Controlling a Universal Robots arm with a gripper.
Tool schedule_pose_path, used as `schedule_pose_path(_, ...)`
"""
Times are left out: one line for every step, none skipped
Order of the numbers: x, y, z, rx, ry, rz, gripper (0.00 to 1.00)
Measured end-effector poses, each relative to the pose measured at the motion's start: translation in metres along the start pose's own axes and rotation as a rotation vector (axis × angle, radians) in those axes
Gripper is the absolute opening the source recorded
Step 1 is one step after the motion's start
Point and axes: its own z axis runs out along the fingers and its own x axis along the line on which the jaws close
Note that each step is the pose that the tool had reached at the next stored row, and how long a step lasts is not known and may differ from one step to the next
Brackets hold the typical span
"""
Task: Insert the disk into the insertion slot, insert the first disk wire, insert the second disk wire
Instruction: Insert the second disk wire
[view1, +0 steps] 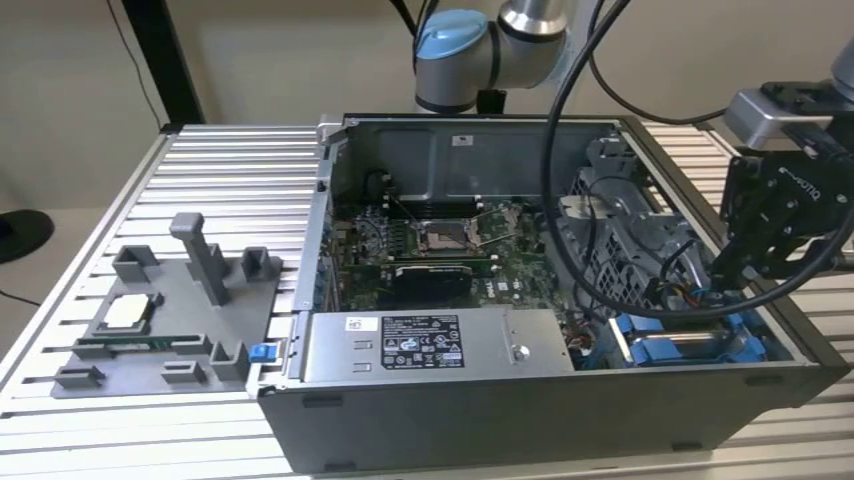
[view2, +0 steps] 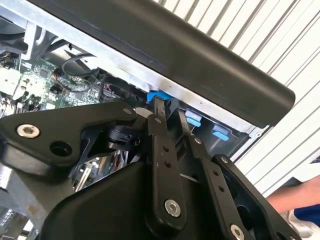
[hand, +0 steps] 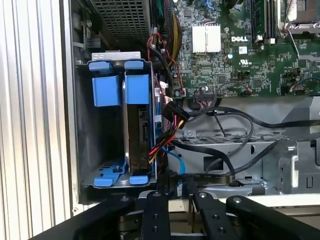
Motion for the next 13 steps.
schedule_pose_path(0.0, 0.0, 0.0001, -0.0002, 0.0001, 0.0, 1.0)
schedule_pose_path(0.0, 0.0, 0.0001, -0.0004, 0.0002, 0.0, 1.0)
schedule_pose_path(0.0, 0.0, 0.0001, -0.0005, 0.0003, 0.0, 1.0)
schedule_pose_path(0.0, 0.0, 0.0001, -0.0006, 0.0003, 0.0, 1.0)
schedule_pose_path(0.0, 0.0, 0.0002, -0.0007, 0.0001, 0.0, 1.0)
schedule_pose_path(0.0, 0.0, 0.0002, -0.0008, 0.0001, 0.0, 0.0)
schedule_pose_path(0.0, 0.0, 0.0002, -0.0009, 0.0001, 0.0, 0.0)
schedule_pose_path(0.0, 0.0, 0.0002, -0.001, 0.0001, 0.0, 0.0)
schedule_pose_path(0.0, 0.0, 0.0002, -0.0011, 0.0, 0.0, 0.0)
schedule_pose_path(0.0003, 0.0003, -0.0003, -0.0011, 0.0, 0.0, 0.0)
schedule_pose_path(0.0008, 0.001, -0.0012, -0.0011, -0.0004, 0.0, 0.0)
schedule_pose_path(0.0014, 0.002, -0.0023, -0.0012, -0.001, 0.0, 0.0)
schedule_pose_path(0.0022, 0.0033, -0.0033, -0.0013, -0.0025, 0.0, 0.0)
